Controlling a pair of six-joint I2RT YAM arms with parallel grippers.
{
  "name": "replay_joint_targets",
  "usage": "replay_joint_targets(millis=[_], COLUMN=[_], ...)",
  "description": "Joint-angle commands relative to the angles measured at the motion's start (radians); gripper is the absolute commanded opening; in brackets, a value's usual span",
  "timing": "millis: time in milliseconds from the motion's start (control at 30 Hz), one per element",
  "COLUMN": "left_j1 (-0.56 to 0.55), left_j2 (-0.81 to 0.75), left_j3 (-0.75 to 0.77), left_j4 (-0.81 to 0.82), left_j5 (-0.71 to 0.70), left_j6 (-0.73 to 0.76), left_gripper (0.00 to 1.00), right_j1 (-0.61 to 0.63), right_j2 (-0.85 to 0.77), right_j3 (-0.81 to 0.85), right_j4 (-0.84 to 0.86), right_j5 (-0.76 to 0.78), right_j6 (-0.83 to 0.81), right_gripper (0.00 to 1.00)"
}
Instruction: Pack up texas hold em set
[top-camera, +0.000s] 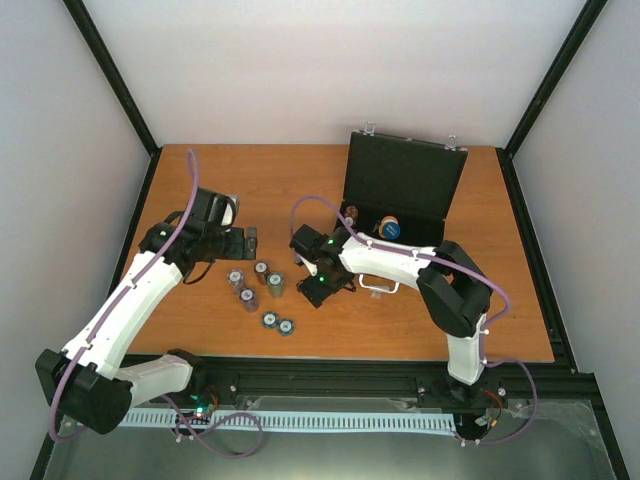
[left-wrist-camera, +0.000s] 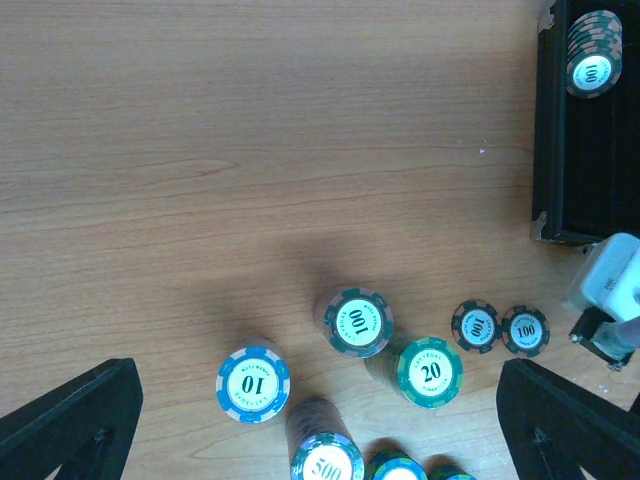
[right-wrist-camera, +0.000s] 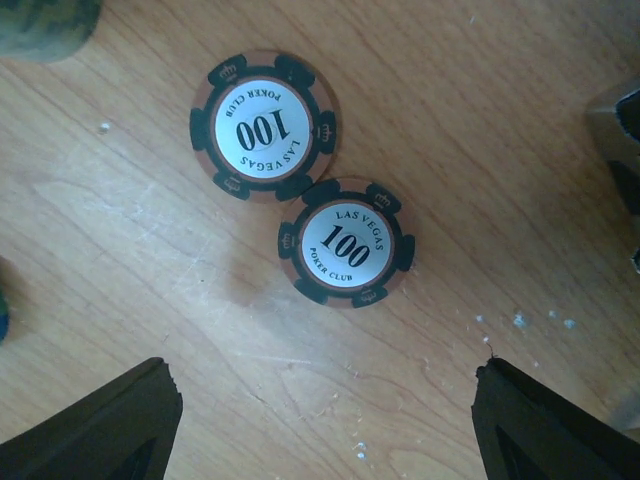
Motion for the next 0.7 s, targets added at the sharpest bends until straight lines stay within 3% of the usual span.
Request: replay_joint_targets(millis=[0,233,667], left_j1=[-0.003,-0.003,-0.002], left_j2=[-0.02,-0.023,-0.05], left_j3=[0.003,0.012,0.007], left_j4=[-0.014,-0.02,-0.036], left_j5=[0.006,-0.005,-0.06], left_j6=[-0.014,-0.01,0.0], left_gripper=[1.0,1.0,1.0], right_j1=[0.011,0.022,0.025], right_j2=[0.038,0.105,0.18], right_j3=[0.03,0.077,0.106], right_j4=[0.014,-0.003,0.006], right_j5=[0.016,0.046,0.119], right_j6=[0.01,0.03,0.09], right_gripper=[0.8,0.71,0.65])
